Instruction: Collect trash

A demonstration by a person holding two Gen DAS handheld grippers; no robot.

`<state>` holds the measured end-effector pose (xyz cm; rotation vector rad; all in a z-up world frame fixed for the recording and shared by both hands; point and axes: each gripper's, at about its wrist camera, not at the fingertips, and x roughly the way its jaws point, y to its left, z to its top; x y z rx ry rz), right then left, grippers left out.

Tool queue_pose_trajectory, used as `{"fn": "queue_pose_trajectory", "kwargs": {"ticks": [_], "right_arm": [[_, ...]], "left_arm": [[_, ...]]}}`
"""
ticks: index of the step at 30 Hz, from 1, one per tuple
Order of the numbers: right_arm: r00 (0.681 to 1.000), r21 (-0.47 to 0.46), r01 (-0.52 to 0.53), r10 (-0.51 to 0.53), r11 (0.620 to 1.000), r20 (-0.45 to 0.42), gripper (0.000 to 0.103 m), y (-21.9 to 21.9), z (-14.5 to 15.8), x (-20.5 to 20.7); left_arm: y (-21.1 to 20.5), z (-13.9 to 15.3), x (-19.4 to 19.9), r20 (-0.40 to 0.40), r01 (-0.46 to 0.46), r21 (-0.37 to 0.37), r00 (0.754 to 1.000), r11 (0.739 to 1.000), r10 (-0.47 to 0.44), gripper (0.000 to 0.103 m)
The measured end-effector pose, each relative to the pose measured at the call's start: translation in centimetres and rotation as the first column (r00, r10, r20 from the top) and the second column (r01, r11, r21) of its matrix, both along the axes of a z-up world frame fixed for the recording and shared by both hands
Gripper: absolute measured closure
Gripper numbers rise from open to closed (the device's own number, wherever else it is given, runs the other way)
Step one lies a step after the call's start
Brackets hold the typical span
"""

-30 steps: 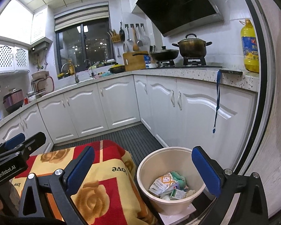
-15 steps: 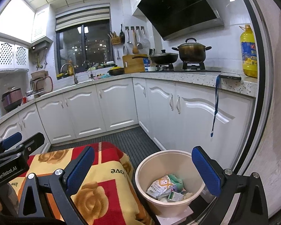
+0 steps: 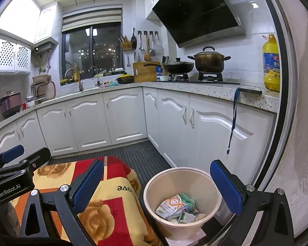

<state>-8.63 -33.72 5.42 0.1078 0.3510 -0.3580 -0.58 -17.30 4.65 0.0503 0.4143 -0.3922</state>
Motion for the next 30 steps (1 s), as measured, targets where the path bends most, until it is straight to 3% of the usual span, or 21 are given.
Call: {"fn": "queue_pose_trajectory", "kwargs": {"ticks": [30], "right_arm": [[1.0,0.024,-0.002,0.002,1.0,-0.017,0.0,-0.13,-0.56,0.53]], "left_arm": [[-0.27,-0.81,1.08,-0.02,-0.016,0.027,1.0,0.999,0.017,0.008]]}}
